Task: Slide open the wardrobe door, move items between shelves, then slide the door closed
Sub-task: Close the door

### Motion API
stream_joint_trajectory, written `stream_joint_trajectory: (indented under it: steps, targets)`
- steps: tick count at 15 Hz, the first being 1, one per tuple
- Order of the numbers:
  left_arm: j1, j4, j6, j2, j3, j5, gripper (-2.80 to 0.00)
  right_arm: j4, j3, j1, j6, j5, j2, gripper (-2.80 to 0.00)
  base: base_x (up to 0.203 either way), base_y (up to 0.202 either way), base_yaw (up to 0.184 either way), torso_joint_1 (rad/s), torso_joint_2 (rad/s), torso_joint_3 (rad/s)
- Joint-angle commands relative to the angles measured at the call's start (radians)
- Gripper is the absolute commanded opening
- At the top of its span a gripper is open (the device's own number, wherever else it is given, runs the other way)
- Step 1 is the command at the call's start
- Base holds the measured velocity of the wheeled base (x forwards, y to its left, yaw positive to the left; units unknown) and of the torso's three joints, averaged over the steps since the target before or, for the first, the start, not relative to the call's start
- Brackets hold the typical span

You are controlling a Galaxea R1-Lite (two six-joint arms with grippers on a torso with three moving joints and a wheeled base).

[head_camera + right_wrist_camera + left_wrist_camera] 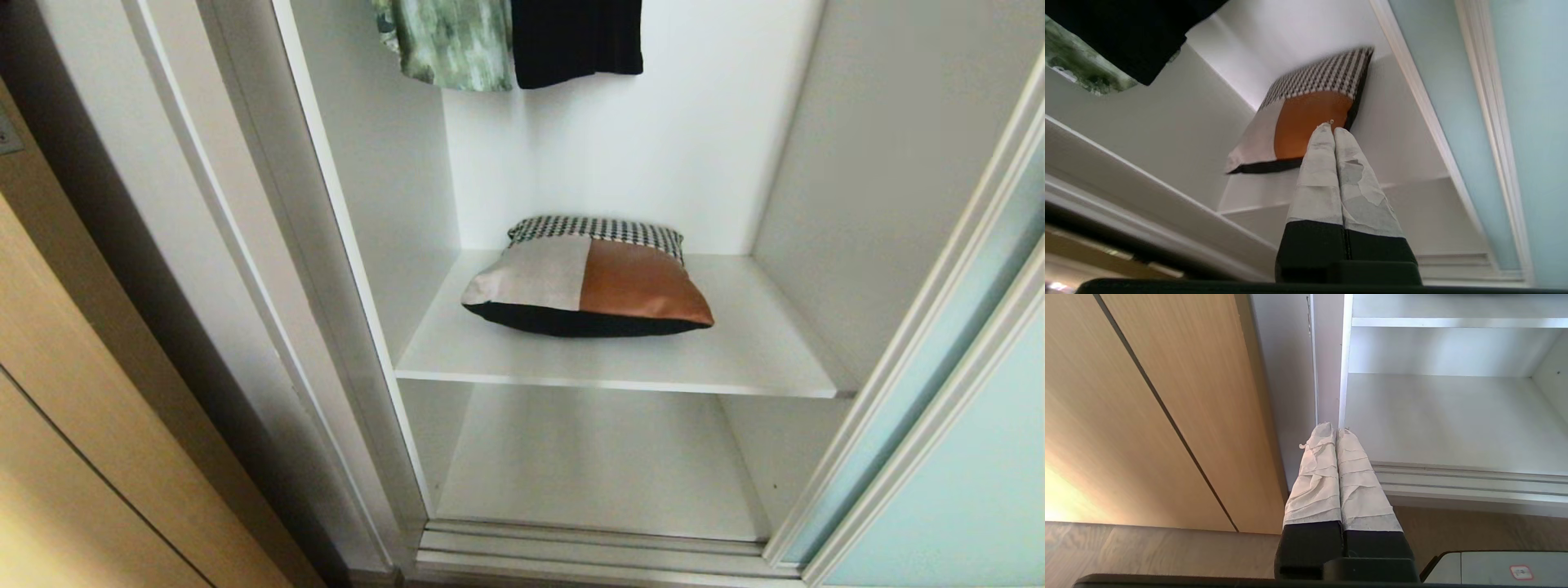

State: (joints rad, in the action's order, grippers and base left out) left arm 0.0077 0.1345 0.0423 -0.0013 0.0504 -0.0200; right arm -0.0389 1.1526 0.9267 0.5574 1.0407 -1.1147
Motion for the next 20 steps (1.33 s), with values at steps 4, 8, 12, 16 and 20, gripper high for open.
stream_joint_trajectory:
  steps: [4,8,12,16,20]
  targets:
    - [0.001,0.001,0.001,0.003,0.000,0.000,-2.80,0.064,0.053,0.006,0.011,0.014,-0.109,-2.80,0.000,0.000,0.000,0.000,0.00,0.000]
    - [0.000,0.001,0.001,0.003,0.000,0.000,-2.80,0.067,0.052,0.055,0.005,0.013,-0.138,-2.80,0.000,0.000,0.000,0.000,0.00,0.000]
    - [0.000,0.001,0.001,0.003,0.000,0.000,-2.80,0.073,0.088,0.048,0.012,0.011,-0.198,-2.80,0.000,0.000,0.000,0.000,0.00,0.000]
    - [0.000,0.001,0.001,0.003,0.000,0.000,-2.80,0.068,0.116,-0.015,0.013,0.003,-0.263,-2.80,0.000,0.000,0.000,0.000,0.00,0.000]
    - [0.001,0.001,0.001,0.003,0.000,0.000,-2.80,0.070,0.142,-0.080,0.013,-0.115,-0.324,-2.80,0.000,0.000,0.000,0.000,0.00,0.000]
